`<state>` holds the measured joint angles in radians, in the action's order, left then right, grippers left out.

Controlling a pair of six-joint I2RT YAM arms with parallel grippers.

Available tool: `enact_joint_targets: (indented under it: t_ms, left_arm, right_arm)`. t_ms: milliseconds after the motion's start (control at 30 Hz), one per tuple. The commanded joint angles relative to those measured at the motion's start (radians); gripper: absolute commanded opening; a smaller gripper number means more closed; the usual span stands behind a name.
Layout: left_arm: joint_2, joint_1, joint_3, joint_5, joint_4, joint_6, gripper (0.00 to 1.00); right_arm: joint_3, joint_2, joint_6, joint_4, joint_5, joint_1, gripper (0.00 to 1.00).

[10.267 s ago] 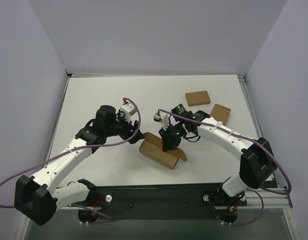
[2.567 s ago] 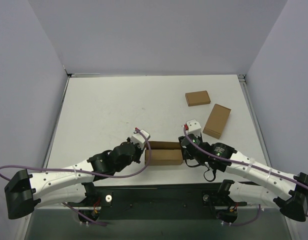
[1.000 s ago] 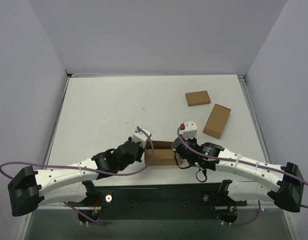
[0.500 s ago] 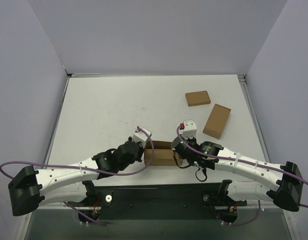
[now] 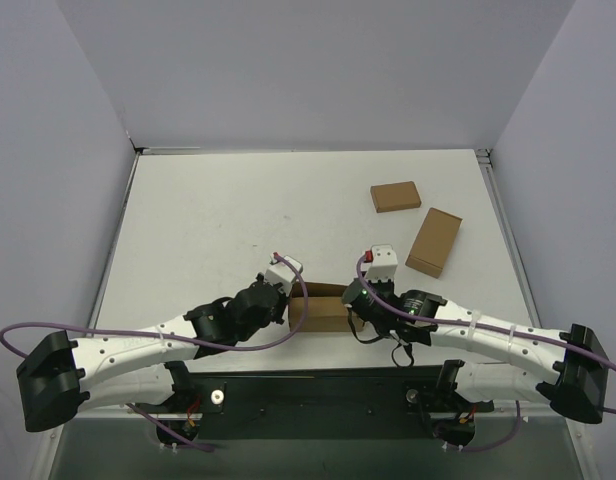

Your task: Fold the paper box

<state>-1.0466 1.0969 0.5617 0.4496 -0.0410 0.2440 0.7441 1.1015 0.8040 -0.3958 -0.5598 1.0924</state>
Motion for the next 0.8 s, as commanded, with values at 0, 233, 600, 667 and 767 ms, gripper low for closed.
enact_joint_targets:
  t_ms: [0,233,600,667,767]
  left_arm:
    - [-0.003,0.006,0.038,-0.077,0.096,0.026,0.00]
    - [0.042,0.004,0.047,-0.103,0.073,0.052,0.00]
    - [0.099,-0.006,0.110,-0.155,-0.074,0.040,0.40]
    - [0.106,-0.014,0.122,-0.163,-0.099,0.026,0.46]
    - [0.108,-0.037,0.152,-0.158,-0.134,0.003,0.52]
  right_arm:
    - [-0.066,0.015,0.061,0.005,0.092,0.047,0.00]
    - [-0.104,0.014,0.129,-0.043,0.020,0.116,0.00]
    - [-0.074,0.031,0.141,-0.089,-0.038,0.141,0.00]
    - [-0.072,0.032,0.141,-0.090,-0.040,0.144,0.00]
    - [-0.069,0.034,0.141,-0.094,-0.041,0.146,0.00]
